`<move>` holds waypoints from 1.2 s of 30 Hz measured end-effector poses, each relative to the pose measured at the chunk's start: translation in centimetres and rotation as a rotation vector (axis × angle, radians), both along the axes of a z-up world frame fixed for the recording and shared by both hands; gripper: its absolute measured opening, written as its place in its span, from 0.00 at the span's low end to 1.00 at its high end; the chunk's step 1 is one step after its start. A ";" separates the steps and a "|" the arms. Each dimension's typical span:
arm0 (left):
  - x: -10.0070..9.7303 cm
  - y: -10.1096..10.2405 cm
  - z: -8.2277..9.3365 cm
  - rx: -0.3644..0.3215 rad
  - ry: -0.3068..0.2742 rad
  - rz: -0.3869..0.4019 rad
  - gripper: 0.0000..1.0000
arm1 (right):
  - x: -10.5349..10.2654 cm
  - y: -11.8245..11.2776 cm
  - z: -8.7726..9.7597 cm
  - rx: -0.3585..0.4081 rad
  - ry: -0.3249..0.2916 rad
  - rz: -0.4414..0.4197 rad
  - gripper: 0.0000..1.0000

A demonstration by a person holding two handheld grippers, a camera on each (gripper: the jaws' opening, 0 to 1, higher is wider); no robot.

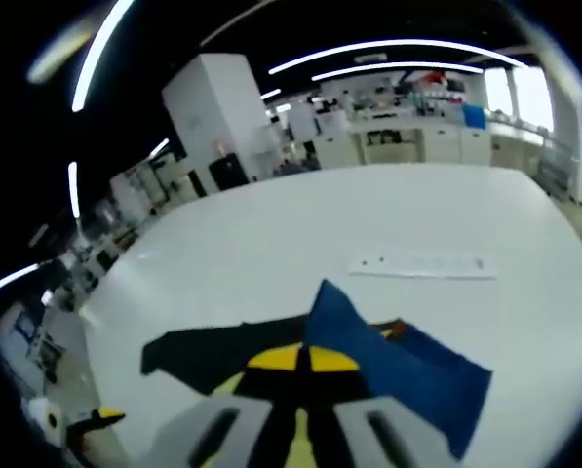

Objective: Fold the garment on the visible template until the final outline fits inside the template.

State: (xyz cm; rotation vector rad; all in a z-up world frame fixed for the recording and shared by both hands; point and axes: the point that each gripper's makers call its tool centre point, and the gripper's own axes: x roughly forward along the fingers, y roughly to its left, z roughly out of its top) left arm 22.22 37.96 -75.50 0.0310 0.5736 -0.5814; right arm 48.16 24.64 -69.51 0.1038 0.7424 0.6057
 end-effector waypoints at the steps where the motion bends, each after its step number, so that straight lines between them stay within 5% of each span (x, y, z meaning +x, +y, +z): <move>1: 0.0 0.0 0.0 0.001 0.002 0.001 0.99 | -0.2 0.3 -0.1 0.001 -0.001 0.006 0.00; 25: 0.3 0.9 0.2 -0.048 -0.002 0.062 0.98 | -4.3 6.5 -3.1 0.011 0.034 0.170 0.00; 36: 0.2 1.2 -0.4 -0.043 0.008 0.069 0.99 | -4.8 8.1 -6.6 -0.003 0.065 0.180 0.00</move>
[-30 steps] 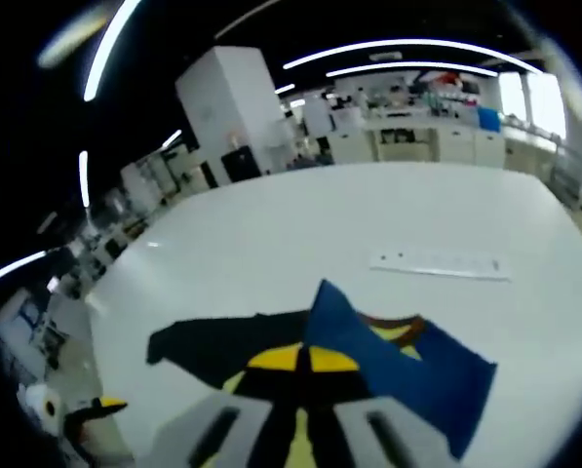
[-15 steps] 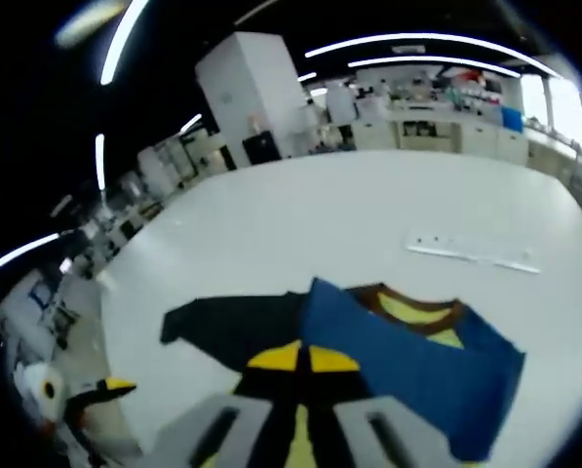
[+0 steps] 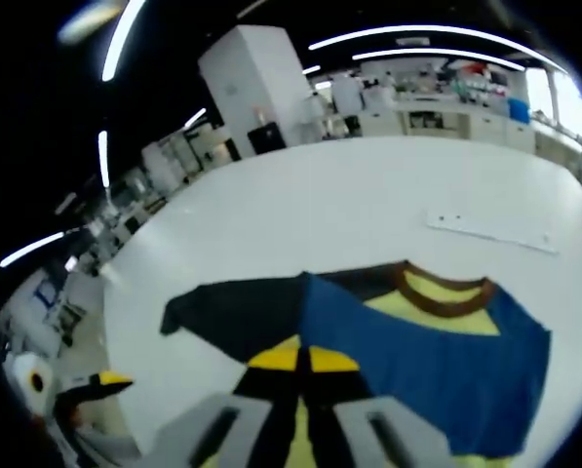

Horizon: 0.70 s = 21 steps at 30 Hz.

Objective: Fold the garment on the visible template until the final outline fits inside the template.

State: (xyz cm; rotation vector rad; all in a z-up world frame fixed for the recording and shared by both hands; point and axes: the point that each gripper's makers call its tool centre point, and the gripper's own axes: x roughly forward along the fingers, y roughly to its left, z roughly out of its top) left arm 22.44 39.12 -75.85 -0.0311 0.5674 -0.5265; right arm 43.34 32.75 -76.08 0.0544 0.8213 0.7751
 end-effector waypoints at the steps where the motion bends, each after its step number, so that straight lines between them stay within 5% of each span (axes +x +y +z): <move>1: 0.0 0.0 0.0 -0.002 0.001 0.001 0.99 | -0.2 0.1 -0.1 0.000 0.000 0.003 0.00; 9: 0.0 -0.5 0.0 0.002 0.007 -0.010 0.99 | -1.0 1.4 -0.6 0.079 0.003 0.029 0.01; 21: 0.2 -0.8 0.4 -0.007 -0.007 -0.019 0.99 | -1.3 -0.7 -0.6 0.038 -0.073 0.050 0.58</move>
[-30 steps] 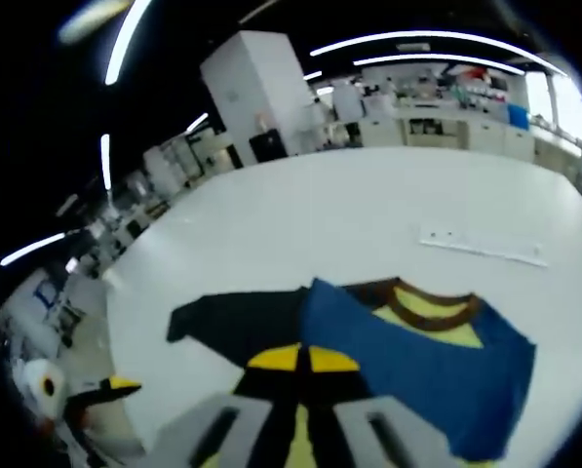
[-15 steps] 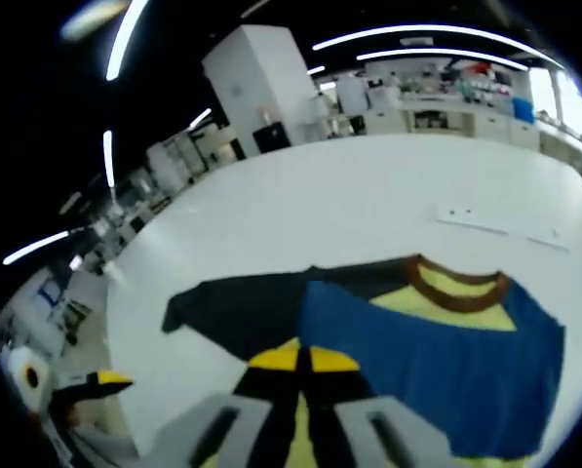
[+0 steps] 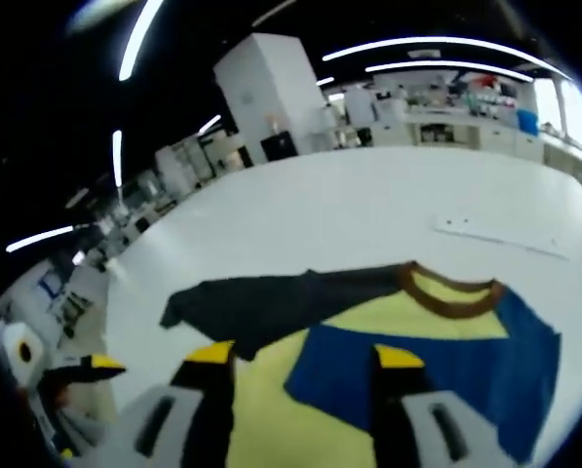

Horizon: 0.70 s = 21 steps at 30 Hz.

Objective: Fold the garment on the visible template until the final outline fits inside the template.

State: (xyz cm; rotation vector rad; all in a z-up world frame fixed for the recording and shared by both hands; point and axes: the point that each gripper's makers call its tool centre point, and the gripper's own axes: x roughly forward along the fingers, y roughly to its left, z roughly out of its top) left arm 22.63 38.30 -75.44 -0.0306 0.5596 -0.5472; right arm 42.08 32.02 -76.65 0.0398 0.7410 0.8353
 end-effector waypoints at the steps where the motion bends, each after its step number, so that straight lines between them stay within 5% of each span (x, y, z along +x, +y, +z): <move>1: 0.0 -0.1 0.1 -0.002 -0.002 0.000 0.99 | -0.1 -0.3 0.0 -0.003 -0.007 0.003 0.61; 12: 0.4 0.4 0.8 0.010 -0.031 0.022 0.99 | 0.7 -5.4 -0.9 -0.050 -0.066 -0.008 0.93; 21: 0.5 0.3 0.8 0.007 -0.027 0.033 0.99 | 1.8 -11.7 -1.9 -0.098 -0.077 -0.102 0.98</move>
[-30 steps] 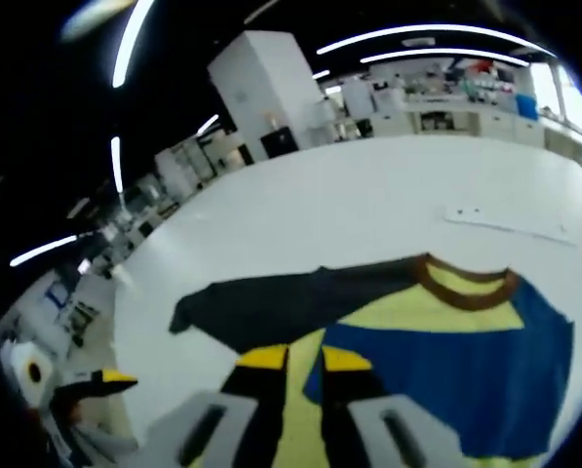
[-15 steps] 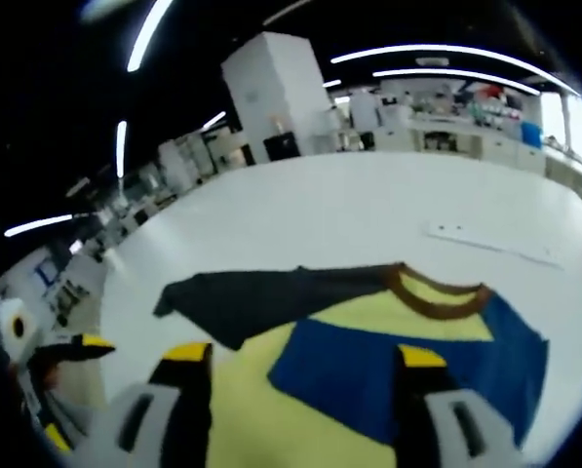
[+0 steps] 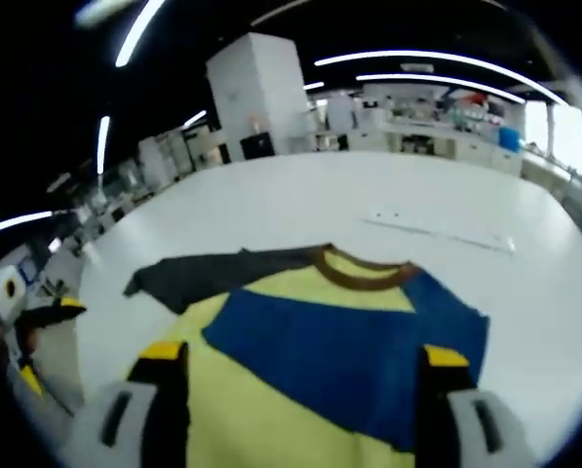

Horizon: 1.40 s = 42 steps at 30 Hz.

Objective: Fold the garment on the visible template until the final outline fits inside the template.

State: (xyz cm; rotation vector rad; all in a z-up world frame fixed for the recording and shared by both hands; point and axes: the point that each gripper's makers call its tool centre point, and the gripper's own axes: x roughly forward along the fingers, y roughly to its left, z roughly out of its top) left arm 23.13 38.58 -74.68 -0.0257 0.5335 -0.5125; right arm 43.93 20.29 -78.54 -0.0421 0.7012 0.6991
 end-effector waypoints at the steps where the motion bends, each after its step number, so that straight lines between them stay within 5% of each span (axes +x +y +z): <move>1: 0.0 0.0 0.0 0.001 -0.001 -0.001 0.99 | -0.1 -0.4 0.0 -0.002 -0.001 -0.007 0.98; 9: 0.3 -0.4 0.2 0.001 -0.006 -0.005 0.99 | -0.1 -6.2 -0.9 -0.023 0.026 -0.101 0.94; 19: 0.5 -0.6 0.4 0.008 -0.007 -0.011 0.99 | -0.4 -10.5 -2.2 -0.047 0.043 -0.159 0.86; 32: 0.3 -0.7 0.4 0.016 -0.004 -0.010 0.99 | -1.4 -13.3 -4.4 -0.068 0.080 -0.227 0.34; 42: 0.1 -0.7 0.2 0.022 0.005 -0.008 0.99 | -1.8 -13.6 -5.4 -0.065 0.080 -0.231 0.22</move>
